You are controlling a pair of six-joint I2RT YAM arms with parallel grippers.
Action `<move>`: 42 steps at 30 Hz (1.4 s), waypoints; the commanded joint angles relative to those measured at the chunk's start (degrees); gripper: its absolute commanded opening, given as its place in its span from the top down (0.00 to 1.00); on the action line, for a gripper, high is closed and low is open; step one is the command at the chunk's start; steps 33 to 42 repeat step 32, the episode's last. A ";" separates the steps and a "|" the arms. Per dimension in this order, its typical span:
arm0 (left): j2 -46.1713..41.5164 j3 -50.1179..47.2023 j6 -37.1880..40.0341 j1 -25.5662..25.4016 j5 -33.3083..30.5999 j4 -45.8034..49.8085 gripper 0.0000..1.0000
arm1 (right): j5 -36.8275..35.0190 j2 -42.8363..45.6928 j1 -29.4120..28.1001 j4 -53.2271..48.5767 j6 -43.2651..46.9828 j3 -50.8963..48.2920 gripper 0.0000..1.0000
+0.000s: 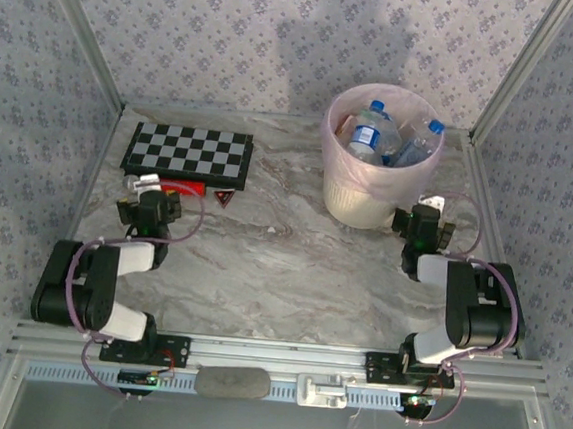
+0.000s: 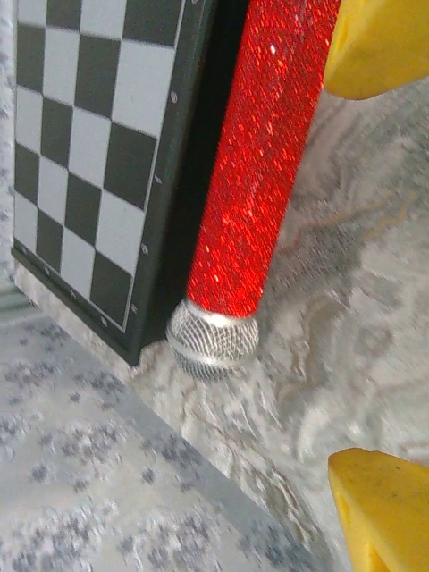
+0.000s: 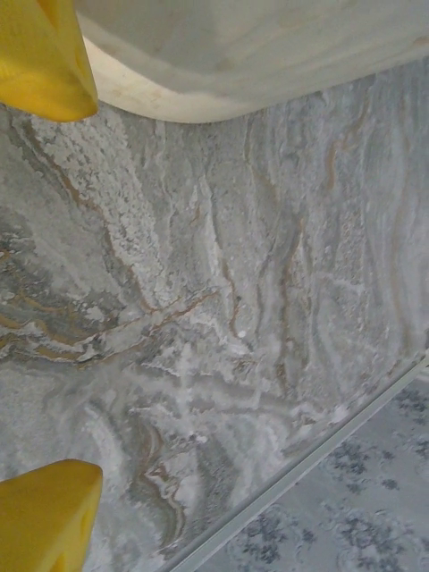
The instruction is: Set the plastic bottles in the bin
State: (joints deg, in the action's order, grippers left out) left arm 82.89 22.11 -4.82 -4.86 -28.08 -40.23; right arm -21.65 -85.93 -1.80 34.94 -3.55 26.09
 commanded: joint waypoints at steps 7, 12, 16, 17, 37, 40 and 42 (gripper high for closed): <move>6.72 -1.40 4.52 2.29 15.52 -15.15 0.00 | 6.37 -1.66 1.36 15.06 2.67 -5.20 0.01; 4.57 0.02 3.71 2.55 16.15 -8.67 0.00 | 5.69 -1.46 1.02 14.92 2.95 -5.08 0.01; 5.16 -0.19 3.87 2.56 15.99 -10.19 0.00 | 5.65 -1.43 1.02 15.23 3.02 -5.26 0.01; 4.97 -0.07 3.78 2.50 16.06 -9.45 0.00 | 5.65 -1.43 1.01 15.08 3.02 -5.26 0.01; 5.00 0.26 3.55 2.71 16.27 -9.02 0.00 | 5.55 -1.43 0.93 15.28 3.11 -5.28 0.01; 5.00 0.26 3.55 2.71 16.27 -9.02 0.00 | 5.55 -1.43 0.93 15.28 3.11 -5.28 0.01; 5.00 0.26 3.55 2.71 16.27 -9.02 0.00 | 5.55 -1.43 0.93 15.28 3.11 -5.28 0.01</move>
